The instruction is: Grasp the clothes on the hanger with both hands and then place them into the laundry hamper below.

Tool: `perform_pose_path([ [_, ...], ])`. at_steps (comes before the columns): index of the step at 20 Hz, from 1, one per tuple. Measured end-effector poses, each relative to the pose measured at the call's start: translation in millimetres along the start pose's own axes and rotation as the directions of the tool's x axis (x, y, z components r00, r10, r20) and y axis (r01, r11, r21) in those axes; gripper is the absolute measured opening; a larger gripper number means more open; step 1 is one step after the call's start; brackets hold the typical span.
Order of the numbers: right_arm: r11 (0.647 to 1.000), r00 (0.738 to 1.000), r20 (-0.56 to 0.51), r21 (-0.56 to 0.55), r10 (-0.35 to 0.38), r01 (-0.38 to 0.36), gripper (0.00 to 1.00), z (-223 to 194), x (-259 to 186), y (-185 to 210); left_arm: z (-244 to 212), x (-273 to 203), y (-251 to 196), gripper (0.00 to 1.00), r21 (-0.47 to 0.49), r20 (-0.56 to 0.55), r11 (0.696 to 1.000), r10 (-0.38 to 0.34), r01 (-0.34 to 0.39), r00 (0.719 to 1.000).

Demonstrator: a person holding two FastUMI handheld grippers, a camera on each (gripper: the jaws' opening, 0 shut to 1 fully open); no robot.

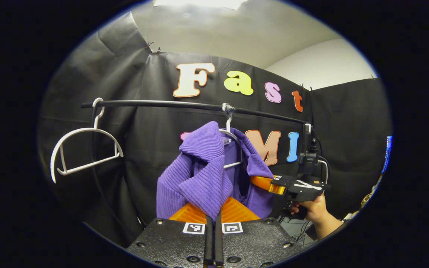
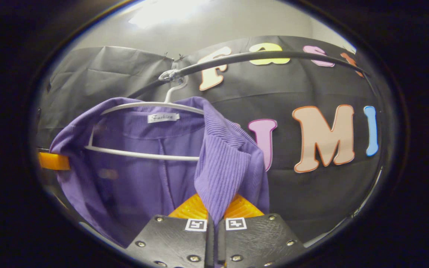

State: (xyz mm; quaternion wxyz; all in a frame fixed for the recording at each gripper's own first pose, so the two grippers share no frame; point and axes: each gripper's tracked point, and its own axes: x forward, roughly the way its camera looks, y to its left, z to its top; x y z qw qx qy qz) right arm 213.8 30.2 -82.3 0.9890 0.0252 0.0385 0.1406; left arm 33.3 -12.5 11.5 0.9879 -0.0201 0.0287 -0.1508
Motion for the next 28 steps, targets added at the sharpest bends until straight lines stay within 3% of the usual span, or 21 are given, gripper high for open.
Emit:
perform_pose_path([
  [3,0.992,0.992,0.053,-0.051,-0.113,0.116,0.07,21.7,-2.6,-29.2,18.9,-9.6,22.9,0.05,0.102,0.038,0.992,0.071,-0.074,0.997],
  [5,0.983,0.983,0.102,-0.08,-0.155,0.164,0.05,39.8,-3.2,-38.6,26.1,-10.1,43.1,0.01,0.208,0.053,0.967,0.142,-0.15,0.988],
  [9,0.948,0.953,0.151,-0.143,-0.262,0.284,0.07,61.1,10.5,-63.5,39.4,-6.0,57.4,0.02,0.207,0.034,0.961,0.18,-0.183,0.983],
  [12,0.938,0.943,0.159,-0.144,-0.292,0.315,0.04,69.8,37.1,-80.0,58.7,-1.9,63.6,0.02,0.184,0.047,0.972,0.139,-0.146,0.989],
  [17,0.945,0.942,0.134,-0.078,-0.307,0.319,0.04,73.1,75.8,-102.3,69.2,9.2,93.4,0.03,0.143,0.023,0.976,0.16,-0.161,0.987],
  [21,0.913,0.912,0.195,-0.124,-0.362,0.389,0.01,88.7,91.5,-113.9,81.9,11.7,100.4,0.02,0.129,0.025,0.984,0.12,-0.123,0.992],
  [22,0.909,0.91,0.196,-0.134,-0.366,0.395,0.07,86.4,96.9,-112.7,82.8,12.2,105.1,0.04,0.123,0.026,0.985,0.117,-0.119,0.993],
  [24,0.913,0.915,0.18,-0.133,-0.36,0.385,0.04,79.3,110.0,-111.2,82.7,17.2,107.3,0.05,0.109,0.028,0.988,0.106,-0.108,0.994],
  [28,0.929,0.932,0.141,-0.12,-0.332,0.349,0.04,59.0,139.5,-109.7,84.4,26.8,135.1,0.04,0.146,0.024,0.977,0.154,-0.156,0.988],
])
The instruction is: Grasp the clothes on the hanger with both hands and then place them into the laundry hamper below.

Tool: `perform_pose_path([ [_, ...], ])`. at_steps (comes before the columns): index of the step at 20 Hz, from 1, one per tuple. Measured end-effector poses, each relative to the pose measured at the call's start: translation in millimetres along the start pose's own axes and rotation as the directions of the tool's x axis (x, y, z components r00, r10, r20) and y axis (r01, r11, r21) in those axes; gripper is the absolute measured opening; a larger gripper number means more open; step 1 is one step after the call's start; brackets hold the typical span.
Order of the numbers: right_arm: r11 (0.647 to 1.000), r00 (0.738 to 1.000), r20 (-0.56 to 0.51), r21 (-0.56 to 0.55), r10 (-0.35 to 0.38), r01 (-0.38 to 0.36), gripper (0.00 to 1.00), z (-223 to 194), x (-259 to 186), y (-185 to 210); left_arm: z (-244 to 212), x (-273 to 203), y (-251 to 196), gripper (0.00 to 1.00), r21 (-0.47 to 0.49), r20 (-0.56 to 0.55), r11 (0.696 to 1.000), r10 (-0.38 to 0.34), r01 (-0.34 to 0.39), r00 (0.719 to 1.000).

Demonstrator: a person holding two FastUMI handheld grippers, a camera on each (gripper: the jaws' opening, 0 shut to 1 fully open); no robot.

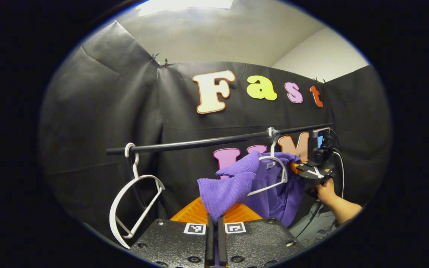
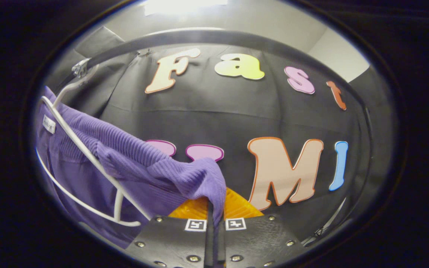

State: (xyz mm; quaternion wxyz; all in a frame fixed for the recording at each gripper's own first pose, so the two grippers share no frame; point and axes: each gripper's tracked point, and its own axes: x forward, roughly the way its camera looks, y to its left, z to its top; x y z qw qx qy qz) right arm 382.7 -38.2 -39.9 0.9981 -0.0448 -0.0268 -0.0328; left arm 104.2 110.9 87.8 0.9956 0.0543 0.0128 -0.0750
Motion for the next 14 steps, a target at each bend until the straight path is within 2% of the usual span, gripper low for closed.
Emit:
perform_pose_path([
  [2,0.999,0.998,-0.048,0.014,0.029,-0.029,0.04,-19.1,11.5,10.0,8.1,5.0,35.1,0.05,0.034,0.046,0.995,0.087,-0.089,0.995],
  [3,0.997,0.994,-0.081,0.039,0.071,-0.068,0.04,-28.9,14.4,20.6,6.6,9.2,55.0,0.05,0.029,0.055,0.991,0.126,-0.128,0.991],
  [5,0.992,0.988,-0.104,0.049,0.118,-0.113,0.05,-46.2,16.8,36.3,-30.9,27.5,57.6,0.05,-0.04,-0.045,0.988,0.147,-0.149,0.988],
  [8,0.992,0.991,-0.088,0.084,0.102,-0.094,0.04,-55.9,10.5,33.5,-84.0,28.3,30.6,0.05,-0.017,-0.112,0.994,0.101,-0.104,0.988],
  [10,0.987,0.991,-0.111,0.149,0.081,-0.064,0.02,-73.8,-0.3,19.9,-94.2,37.9,23.9,0.04,-0.031,-0.099,0.993,0.107,-0.111,0.989],
  [11,0.985,0.99,-0.123,0.167,0.071,-0.05,0.04,-81.9,-2.7,13.3,-95.0,40.2,24.1,0.04,-0.034,-0.087,0.993,0.113,-0.116,0.99],
  [14,0.99,0.984,-0.173,0.137,0.041,-0.017,0.04,-102.3,-7.6,-5.1,-98.6,49.7,21.2,0.05,-0.068,-0.08,0.989,0.129,-0.135,0.988],
])
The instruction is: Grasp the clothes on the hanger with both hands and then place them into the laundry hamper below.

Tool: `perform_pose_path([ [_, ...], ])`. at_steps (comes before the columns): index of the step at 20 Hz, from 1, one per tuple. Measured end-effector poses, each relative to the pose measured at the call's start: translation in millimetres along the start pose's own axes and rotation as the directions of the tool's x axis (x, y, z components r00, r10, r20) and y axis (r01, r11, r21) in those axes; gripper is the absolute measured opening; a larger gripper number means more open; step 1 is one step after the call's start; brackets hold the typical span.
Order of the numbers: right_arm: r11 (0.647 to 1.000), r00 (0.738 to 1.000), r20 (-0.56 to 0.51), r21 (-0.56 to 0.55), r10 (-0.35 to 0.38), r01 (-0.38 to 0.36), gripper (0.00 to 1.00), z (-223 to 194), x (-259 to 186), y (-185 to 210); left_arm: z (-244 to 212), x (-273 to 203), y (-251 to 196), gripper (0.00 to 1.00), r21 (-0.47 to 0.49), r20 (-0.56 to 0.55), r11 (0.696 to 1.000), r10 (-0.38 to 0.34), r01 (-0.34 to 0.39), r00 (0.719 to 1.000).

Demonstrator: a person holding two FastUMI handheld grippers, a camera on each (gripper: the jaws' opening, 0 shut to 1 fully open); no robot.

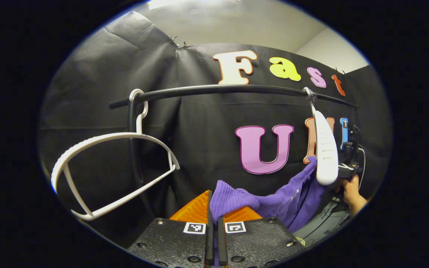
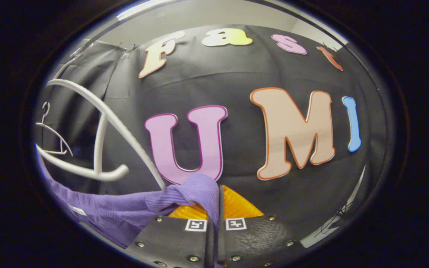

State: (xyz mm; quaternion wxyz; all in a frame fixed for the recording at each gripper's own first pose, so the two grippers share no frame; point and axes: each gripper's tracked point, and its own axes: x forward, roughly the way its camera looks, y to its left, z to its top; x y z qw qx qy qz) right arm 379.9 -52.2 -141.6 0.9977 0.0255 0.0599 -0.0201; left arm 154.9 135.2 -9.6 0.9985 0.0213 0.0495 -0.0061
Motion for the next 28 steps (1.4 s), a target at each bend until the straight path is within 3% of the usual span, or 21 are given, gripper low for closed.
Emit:
perform_pose_path([
  [7,0.999,1.0,0.002,-0.048,0.012,-0.012,0.04,2.3,-46.3,-0.4,-16.5,-17.3,10.1,0.05,-0.053,0.02,0.996,0.07,-0.069,0.997],
  [14,0.998,0.998,-0.002,0.006,0.058,-0.058,0.04,8.9,-120.4,2.8,-7.7,-54.1,-13.9,0.05,0.011,0.092,0.994,0.105,-0.106,0.99],
  [21,0.998,0.998,0.011,0.02,0.067,-0.067,0.04,14.7,-194.1,9.9,-33.0,-76.0,-75.5,0.04,-0.018,0.076,0.999,0.034,-0.033,0.997],
  [28,0.997,0.992,0.111,0.031,0.064,-0.068,0.04,53.5,-249.6,17.0,-37.4,-71.2,-125.3,0.04,-0.075,0.078,0.996,-0.049,0.055,0.996],
])
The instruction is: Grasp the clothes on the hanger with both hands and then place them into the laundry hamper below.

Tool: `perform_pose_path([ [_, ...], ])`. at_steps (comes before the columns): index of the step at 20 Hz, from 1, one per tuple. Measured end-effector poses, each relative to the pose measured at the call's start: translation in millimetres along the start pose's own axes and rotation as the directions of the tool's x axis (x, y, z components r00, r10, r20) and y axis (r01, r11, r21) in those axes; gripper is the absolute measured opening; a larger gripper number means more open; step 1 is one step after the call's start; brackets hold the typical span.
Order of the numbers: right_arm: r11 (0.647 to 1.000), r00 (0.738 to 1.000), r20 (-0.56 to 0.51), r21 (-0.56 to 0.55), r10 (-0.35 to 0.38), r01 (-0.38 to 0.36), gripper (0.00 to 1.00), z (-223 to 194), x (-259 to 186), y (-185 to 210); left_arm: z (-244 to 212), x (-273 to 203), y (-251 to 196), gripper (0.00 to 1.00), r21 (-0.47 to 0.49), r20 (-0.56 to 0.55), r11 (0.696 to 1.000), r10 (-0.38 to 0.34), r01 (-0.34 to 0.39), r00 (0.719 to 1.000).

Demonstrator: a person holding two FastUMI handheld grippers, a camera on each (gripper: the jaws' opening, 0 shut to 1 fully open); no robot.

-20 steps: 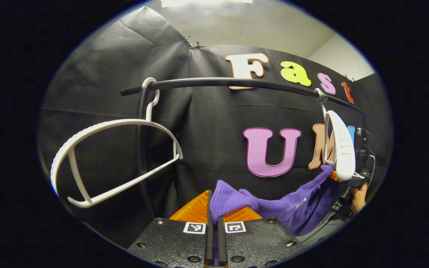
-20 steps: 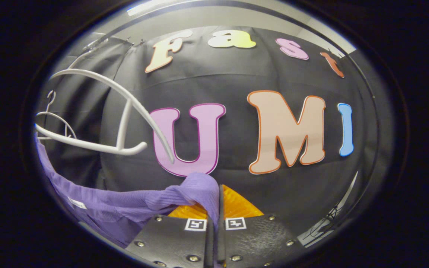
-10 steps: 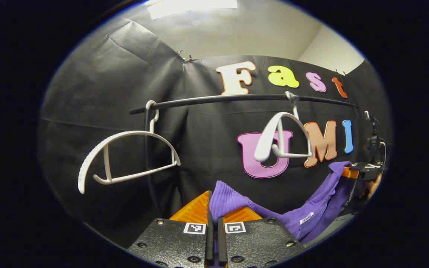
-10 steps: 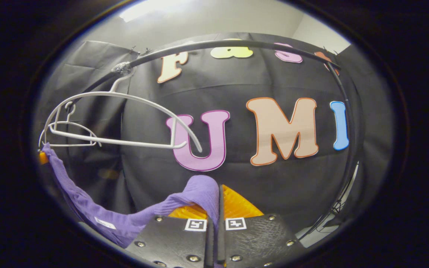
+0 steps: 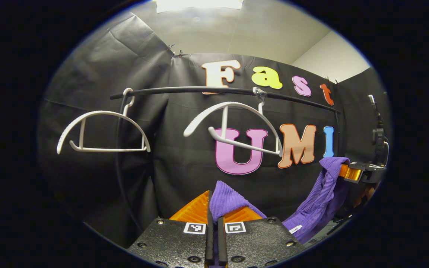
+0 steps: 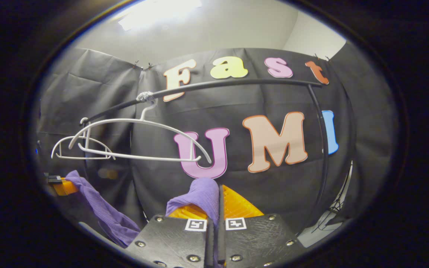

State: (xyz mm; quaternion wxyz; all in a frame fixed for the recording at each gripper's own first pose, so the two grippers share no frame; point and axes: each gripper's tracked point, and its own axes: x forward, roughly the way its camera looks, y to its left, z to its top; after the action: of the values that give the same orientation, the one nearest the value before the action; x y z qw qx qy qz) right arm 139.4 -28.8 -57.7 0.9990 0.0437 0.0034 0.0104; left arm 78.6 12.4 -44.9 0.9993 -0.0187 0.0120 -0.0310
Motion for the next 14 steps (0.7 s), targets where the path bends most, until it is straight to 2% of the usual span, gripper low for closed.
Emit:
perform_pose_path([
  [2,1.0,1.0,0.024,-0.006,0.004,-0.004,0.04,7.6,-7.7,4.9,-3.7,0.2,-8.7,0.05,-0.024,-0.008,1.0,-0.013,0.012,1.0],
  [3,1.0,0.999,0.031,-0.008,0.008,-0.007,0.04,10.0,-11.2,8.1,-4.9,1.2,-13.3,0.08,-0.031,-0.008,0.999,-0.015,0.015,1.0],
  [5,1.0,0.999,0.038,-0.018,-0.002,0.003,0.02,12.6,-19.4,12.5,-1.9,1.0,-22.2,0.05,-0.028,0.009,0.999,-0.022,0.022,1.0],
  [7,1.0,0.999,0.044,-0.015,-0.002,0.003,0.04,11.6,-20.6,17.0,-2.9,2.4,-32.7,0.09,-0.02,0.017,0.999,-0.032,0.032,0.999],
  [8,1.0,0.999,0.042,-0.009,0.003,-0.002,0.02,8.5,-20.8,22.1,-4.4,4.4,-40.9,0.07,-0.017,0.017,0.999,-0.043,0.043,0.999],
  [10,1.0,0.999,0.029,0.005,0.017,-0.017,0.04,0.5,-23.5,32.1,-7.5,7.6,-56.3,0.05,-0.012,0.015,0.998,-0.065,0.065,0.998],
  [11,1.0,0.999,0.026,0.013,0.02,-0.021,0.02,-2.5,-23.6,35.8,-8.6,9.1,-62.4,0.09,-0.009,0.02,0.997,-0.072,0.072,0.997],
  [14,0.999,1.0,0.02,0.039,0.014,-0.014,0.02,-17.0,-19.4,36.4,-16.0,16.9,-75.3,0.09,0.012,0.035,0.997,-0.076,0.076,0.996],
])
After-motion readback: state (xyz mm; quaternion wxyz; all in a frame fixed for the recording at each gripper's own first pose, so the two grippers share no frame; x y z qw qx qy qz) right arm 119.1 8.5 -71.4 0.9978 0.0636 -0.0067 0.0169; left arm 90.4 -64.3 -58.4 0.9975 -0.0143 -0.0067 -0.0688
